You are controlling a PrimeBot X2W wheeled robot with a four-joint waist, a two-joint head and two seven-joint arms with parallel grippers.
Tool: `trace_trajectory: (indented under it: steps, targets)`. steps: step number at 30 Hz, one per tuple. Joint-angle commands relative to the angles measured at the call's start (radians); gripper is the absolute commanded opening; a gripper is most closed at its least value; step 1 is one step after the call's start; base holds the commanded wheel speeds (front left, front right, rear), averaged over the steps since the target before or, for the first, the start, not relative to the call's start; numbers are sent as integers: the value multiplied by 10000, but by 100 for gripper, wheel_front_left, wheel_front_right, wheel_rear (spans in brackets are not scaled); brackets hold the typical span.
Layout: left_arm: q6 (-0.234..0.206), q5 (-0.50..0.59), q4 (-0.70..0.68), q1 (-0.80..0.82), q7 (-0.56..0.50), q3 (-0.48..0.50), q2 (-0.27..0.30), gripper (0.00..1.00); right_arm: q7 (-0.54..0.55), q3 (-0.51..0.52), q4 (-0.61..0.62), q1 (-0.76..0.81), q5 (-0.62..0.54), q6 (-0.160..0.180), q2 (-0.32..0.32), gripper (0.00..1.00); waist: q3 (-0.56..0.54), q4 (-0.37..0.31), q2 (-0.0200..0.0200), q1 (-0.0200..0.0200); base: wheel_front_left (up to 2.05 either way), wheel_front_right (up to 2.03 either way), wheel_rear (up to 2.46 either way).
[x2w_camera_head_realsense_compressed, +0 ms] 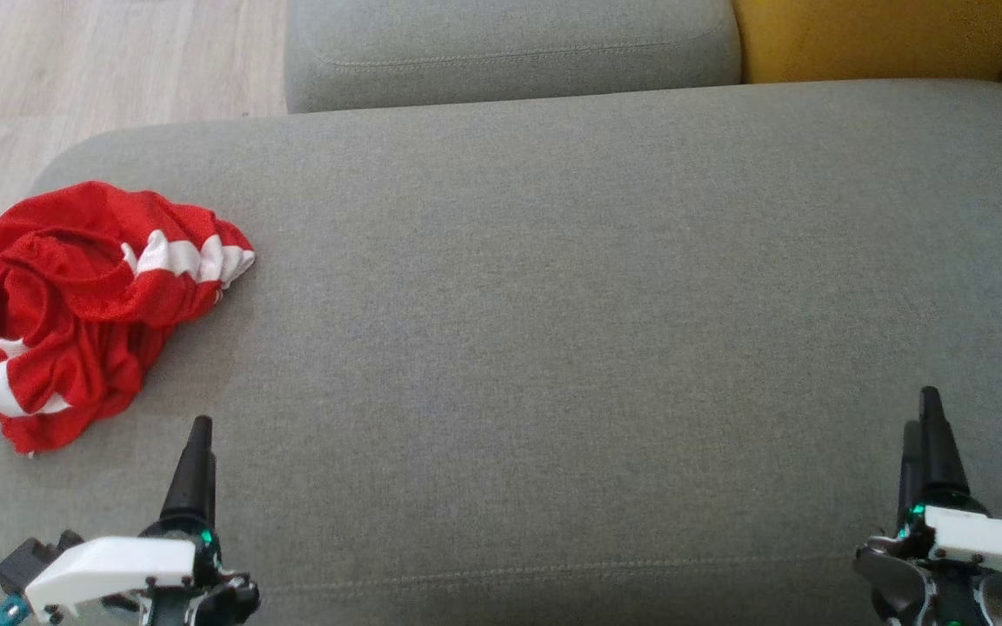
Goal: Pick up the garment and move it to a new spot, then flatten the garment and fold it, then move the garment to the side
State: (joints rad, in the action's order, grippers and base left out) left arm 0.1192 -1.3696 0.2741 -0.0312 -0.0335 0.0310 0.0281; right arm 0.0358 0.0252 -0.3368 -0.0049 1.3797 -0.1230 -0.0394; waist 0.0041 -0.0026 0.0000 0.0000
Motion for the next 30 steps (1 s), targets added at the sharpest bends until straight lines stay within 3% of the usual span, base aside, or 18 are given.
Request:
trace_trajectory:
  steps: [1, 11, 30]
  targets:
    - [44, 190, -426, 404, 74, 25, 99, 100, -96, -136, 423, -520, -208, -16, -64, 100, 4, 2, 0, 0, 0, 0, 0]
    - [-22, 2164, -1069, 421, 366, -365, 111, 100, -388, -829, 640, -675, -1816, -23, -88, 100, 47, 16, 0, 0, 0, 0, 0]
    - [-1243, 4758, -1816, 498, 893, -1381, 517, 100, -915, -1788, 1017, -841, -4525, -34, -146, 100, -1, 19, 0, 0, 0, 0, 0]
